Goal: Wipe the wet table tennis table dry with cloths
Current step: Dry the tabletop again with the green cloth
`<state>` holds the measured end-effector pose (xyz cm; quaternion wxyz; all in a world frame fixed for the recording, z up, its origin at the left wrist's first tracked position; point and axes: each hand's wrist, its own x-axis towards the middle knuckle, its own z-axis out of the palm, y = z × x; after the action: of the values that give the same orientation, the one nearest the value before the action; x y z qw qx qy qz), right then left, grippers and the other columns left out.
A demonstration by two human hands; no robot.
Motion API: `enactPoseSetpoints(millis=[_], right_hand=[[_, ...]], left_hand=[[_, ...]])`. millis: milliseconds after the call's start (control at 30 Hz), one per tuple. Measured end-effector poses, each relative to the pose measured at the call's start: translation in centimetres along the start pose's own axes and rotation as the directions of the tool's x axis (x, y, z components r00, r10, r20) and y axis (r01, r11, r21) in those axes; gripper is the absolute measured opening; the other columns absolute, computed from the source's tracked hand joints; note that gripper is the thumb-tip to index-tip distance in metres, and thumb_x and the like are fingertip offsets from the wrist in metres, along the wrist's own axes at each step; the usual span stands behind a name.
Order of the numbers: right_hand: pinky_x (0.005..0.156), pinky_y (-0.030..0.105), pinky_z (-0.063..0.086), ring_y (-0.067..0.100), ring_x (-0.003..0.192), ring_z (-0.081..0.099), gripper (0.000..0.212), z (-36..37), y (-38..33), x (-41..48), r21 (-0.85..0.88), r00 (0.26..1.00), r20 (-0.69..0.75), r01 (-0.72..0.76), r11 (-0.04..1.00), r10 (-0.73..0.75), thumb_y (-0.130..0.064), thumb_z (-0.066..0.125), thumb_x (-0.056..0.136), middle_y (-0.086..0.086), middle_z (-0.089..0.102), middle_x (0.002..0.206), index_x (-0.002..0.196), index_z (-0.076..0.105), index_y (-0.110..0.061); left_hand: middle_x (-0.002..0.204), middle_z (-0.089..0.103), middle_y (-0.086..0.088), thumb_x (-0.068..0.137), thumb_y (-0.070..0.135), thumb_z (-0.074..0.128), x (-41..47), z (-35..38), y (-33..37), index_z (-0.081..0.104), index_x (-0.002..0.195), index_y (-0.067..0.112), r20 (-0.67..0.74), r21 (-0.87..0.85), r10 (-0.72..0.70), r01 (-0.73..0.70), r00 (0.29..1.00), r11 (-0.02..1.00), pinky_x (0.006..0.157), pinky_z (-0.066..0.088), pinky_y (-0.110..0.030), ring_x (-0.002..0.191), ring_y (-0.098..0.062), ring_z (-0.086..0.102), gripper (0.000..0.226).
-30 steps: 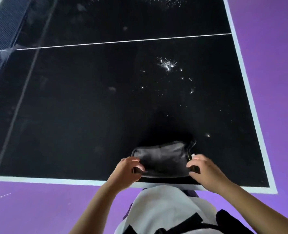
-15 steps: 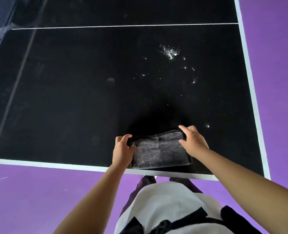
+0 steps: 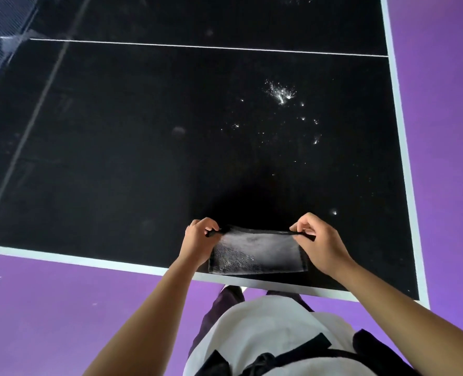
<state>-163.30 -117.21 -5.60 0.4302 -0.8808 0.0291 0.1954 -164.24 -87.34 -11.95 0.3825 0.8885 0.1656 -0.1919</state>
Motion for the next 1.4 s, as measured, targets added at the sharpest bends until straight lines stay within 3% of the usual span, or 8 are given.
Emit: enactPoseSetpoints(millis=[267,533,733,833,967,1133,1267,1400], right_hand=[[0.075,0.019,0.054,0.008,0.077,0.069,0.019,-5.8,-6.2,-2.1,0.259,0.993,-0.117,0.021,0.966,0.01,0.001,0.071,0.085,-0.005,0.074,0.08,0.09,0.075,-0.017],[0.06,0.027,0.059,0.018,0.069,0.071,0.029,-12.4,-10.6,-3.7,0.334,0.986,0.155,0.004,0.942,-0.059,0.006,0.069,0.083,0.011,0.071,0.072,0.081,0.08,-0.022],[0.049,0.023,0.053,0.014,0.062,0.066,0.018,-13.3,-10.9,-1.5,0.585,0.976,0.21,-0.082,0.807,-0.054,-0.001,0.067,0.072,0.006,0.067,0.069,0.076,0.078,-0.014],[0.057,0.026,0.056,0.014,0.072,0.068,0.02,-11.7,-8.8,2.2,0.534,0.988,0.15,-0.11,0.838,0.034,0.004,0.067,0.083,0.0,0.067,0.073,0.086,0.077,-0.013],[0.087,0.032,0.055,0.02,0.096,0.068,0.014,-8.1,-4.9,6.9,0.36,0.989,-0.019,-0.129,0.924,0.146,-0.005,0.073,0.085,0.007,0.071,0.098,0.095,0.076,-0.015],[0.082,0.024,0.048,0.009,0.092,0.064,0.015,-4.6,-2.0,6.5,0.187,0.982,-0.103,-0.134,0.973,0.155,-0.006,0.07,0.084,-0.012,0.068,0.091,0.086,0.076,-0.02],[0.084,0.027,0.045,0.016,0.094,0.062,0.026,-2.8,2.3,2.7,-0.054,0.995,-0.079,-0.057,0.997,0.053,0.004,0.068,0.08,-0.007,0.065,0.096,0.08,0.072,-0.022],[0.093,0.03,0.046,0.016,0.105,0.06,0.029,-1.5,6.4,-1.5,-0.13,0.997,0.011,-0.075,0.989,0.078,0.0,0.075,0.079,-0.004,0.06,0.112,0.098,0.074,-0.022]], left_hand=[[0.082,0.07,0.008,0.088,0.008,0.075,-3.0,-6.3,4.7,0.066,0.09,0.018,-0.08,-0.401,0.091,-0.116,0.993,0.909,0.082,0.053,-0.024,0.082,-0.009,0.068,0.013],[0.079,0.067,-0.011,0.082,0.01,0.071,-9.3,-15.3,10.0,0.065,0.086,0.013,0.266,-0.495,0.251,-0.092,0.931,0.864,0.076,0.058,-0.039,0.076,-0.027,0.068,0.007],[0.071,0.056,-0.009,0.082,0.001,0.064,-8.9,-16.3,12.3,0.06,0.084,0.005,0.282,-0.637,0.294,-0.051,0.913,0.769,0.057,0.055,-0.035,0.062,-0.022,0.059,0.006],[0.071,0.057,-0.002,0.082,0.008,0.069,-5.0,-14.3,11.6,0.062,0.085,0.011,0.194,-0.574,0.192,-0.047,0.962,0.818,0.059,0.055,-0.034,0.063,-0.017,0.057,0.009],[0.082,0.068,0.012,0.09,0.017,0.072,1.1,-9.6,9.6,0.062,0.086,0.026,0.036,-0.196,0.134,-0.124,0.99,0.973,0.077,0.05,-0.031,0.079,-0.009,0.065,0.014],[0.097,0.07,0.012,0.09,0.021,0.072,1.4,-5.6,6.8,0.064,0.093,0.024,0.102,-0.062,0.155,-0.149,0.983,0.987,0.087,0.049,-0.029,0.095,-0.005,0.065,0.009],[0.094,0.063,0.016,0.084,0.019,0.075,-1.8,-3.6,3.7,0.065,0.086,0.03,0.078,0.018,0.256,-0.258,0.964,0.966,0.089,0.047,-0.032,0.096,-0.012,0.06,0.015],[0.103,0.06,0.02,0.083,0.012,0.069,-4.5,-0.9,0.6,0.062,0.083,0.04,0.09,0.096,0.23,-0.238,0.969,0.966,0.1,0.038,-0.031,0.11,-0.011,0.053,0.029]])
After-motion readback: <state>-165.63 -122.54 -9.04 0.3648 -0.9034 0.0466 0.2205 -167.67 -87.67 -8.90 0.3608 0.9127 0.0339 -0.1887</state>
